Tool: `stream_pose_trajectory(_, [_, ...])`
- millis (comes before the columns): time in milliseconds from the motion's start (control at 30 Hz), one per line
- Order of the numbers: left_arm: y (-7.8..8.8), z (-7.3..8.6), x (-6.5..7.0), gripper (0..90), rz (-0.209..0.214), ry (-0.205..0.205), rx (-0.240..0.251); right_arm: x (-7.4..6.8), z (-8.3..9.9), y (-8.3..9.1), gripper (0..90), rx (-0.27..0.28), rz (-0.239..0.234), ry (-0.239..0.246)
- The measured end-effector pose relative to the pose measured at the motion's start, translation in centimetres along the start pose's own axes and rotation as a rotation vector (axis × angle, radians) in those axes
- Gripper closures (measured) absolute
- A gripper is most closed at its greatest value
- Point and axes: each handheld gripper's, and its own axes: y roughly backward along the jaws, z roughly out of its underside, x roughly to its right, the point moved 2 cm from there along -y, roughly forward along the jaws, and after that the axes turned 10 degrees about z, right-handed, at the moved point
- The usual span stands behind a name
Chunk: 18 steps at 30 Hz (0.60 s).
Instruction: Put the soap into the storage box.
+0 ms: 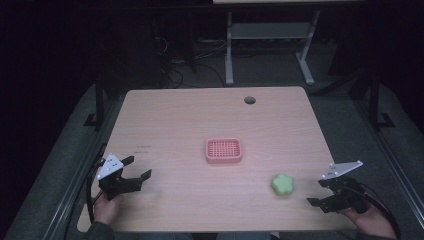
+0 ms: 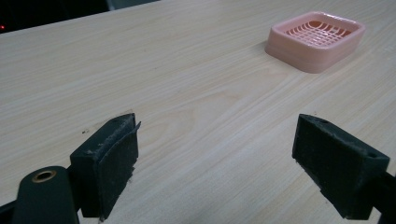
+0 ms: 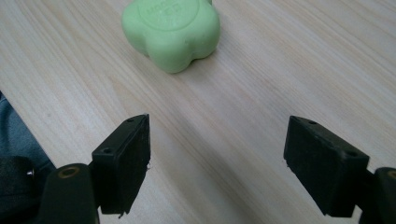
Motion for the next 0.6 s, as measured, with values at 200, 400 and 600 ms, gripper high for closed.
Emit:
stream_pose_trajectory(200, [-0.1,-0.1,0.1,14.1,-0.001,-0.004,-0.008,-0.2,-0.2,0.1,22.4,0.001,0.000,0.010])
stream_pose_trajectory(400, [-0.3,-0.1,0.6,14.1,0.011,-0.024,-0.022,-0.6,-1.0,0.4,21.8,0.003,0.008,0.032])
stream_pose_trajectory(600, [-0.5,-0.1,0.6,14.1,0.010,-0.025,-0.029,-1.2,-2.0,0.4,21.0,-0.016,0.016,0.061])
